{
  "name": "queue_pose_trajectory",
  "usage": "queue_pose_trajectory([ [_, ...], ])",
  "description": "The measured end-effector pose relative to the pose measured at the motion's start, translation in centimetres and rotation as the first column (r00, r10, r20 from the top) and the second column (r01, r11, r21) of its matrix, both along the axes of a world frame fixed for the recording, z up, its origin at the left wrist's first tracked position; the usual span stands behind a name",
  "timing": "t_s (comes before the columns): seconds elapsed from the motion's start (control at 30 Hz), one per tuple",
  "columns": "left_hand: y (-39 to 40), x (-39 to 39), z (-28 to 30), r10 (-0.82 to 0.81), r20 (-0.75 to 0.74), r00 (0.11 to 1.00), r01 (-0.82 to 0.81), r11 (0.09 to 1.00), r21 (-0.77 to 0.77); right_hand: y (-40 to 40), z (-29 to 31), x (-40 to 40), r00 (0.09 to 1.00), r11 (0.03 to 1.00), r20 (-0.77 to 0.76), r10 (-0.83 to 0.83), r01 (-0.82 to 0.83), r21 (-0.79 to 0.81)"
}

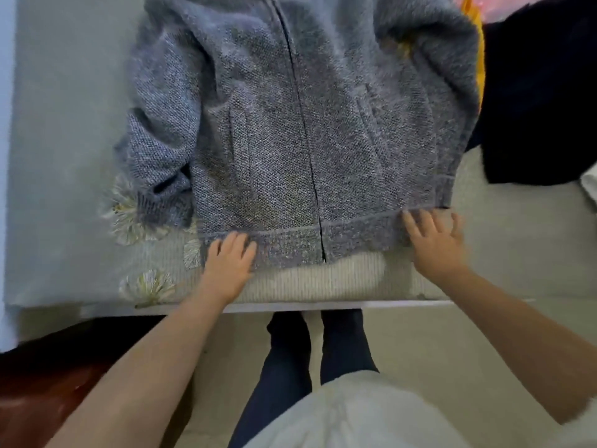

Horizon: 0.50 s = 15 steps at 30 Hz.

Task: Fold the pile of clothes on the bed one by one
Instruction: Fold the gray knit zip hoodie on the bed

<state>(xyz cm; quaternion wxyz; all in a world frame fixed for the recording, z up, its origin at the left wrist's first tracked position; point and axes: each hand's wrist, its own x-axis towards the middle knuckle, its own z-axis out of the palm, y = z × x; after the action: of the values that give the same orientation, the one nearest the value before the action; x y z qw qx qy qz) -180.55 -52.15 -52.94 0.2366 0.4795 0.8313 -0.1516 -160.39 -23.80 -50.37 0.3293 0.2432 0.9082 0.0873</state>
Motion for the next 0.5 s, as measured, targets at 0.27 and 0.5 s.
queue_pose_trajectory([
  [0.27, -0.7, -1.7, -2.1, 0.025, -0.051, 0.998, -0.019, 0.994, 0.11, -0.6, -4.3, -0.8, 0.976, 0.977, 0.083, 0.203, -0.207, 0.047],
  [0.5, -2.4, -0.3, -1.4, 0.098, -0.044, 0.994, -0.086, 0.97, 0.228, -1.2, -3.2, -2.4, 0.975, 0.984, -0.193, 0.106, -0.13, -0.118],
])
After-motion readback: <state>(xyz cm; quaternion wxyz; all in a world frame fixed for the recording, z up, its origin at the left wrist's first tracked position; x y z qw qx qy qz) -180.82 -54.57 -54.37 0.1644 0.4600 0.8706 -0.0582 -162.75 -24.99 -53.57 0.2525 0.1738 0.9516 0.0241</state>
